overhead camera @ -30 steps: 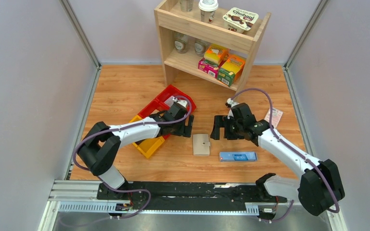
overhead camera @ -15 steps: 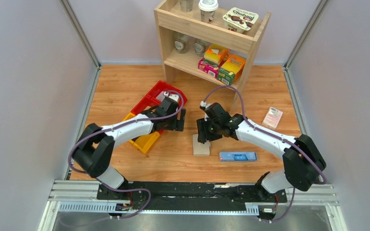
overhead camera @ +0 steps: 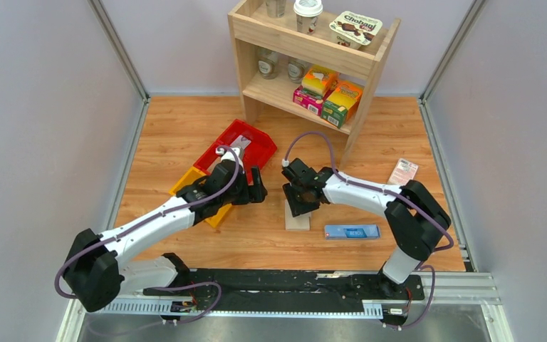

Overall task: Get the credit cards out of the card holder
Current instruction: Open the card holder at the center of the board.

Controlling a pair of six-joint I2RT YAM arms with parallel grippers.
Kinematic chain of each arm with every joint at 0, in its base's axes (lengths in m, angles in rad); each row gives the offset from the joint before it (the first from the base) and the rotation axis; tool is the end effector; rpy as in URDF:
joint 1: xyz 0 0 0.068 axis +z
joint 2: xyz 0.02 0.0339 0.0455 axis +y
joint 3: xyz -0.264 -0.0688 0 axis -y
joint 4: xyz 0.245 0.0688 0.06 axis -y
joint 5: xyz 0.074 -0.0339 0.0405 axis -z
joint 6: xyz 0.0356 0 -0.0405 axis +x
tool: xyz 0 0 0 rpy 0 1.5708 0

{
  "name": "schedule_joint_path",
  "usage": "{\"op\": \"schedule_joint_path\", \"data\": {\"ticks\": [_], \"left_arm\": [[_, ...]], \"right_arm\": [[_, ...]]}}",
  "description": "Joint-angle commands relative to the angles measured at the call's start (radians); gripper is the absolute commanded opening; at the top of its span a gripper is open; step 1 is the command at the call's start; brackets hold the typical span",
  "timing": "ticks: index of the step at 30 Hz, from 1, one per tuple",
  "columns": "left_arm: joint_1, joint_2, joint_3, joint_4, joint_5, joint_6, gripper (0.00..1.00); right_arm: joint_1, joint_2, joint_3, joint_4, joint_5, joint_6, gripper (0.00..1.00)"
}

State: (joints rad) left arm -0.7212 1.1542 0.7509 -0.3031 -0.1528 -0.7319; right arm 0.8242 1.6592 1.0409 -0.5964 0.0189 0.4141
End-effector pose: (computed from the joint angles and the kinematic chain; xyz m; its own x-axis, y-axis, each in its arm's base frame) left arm 0.1877 -0.1578 0.2431 -0.7407 -0.2283 -0.6319 0.0950 0.8955 -0.4349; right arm 0.2151 0.2314 0.1806 -0.8762 -0.3546 -0.3263 -0.4116 0.9029 0.1241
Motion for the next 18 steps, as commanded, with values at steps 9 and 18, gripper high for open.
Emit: {"op": "schedule_joint_path", "data": {"ticks": [9,18], "left_arm": [[-0.069,0.130,0.013,0.068,0.087,-0.130,0.92],[-0.095,0.271,0.080,0.070,0.116,-0.118,0.89]], "right_arm": [[0.036,0.088,0.013,-0.048,0.155,-0.003,0.17],[-0.031,-0.007,-0.090,0.186,-0.241,-0.029,0.00]]}}
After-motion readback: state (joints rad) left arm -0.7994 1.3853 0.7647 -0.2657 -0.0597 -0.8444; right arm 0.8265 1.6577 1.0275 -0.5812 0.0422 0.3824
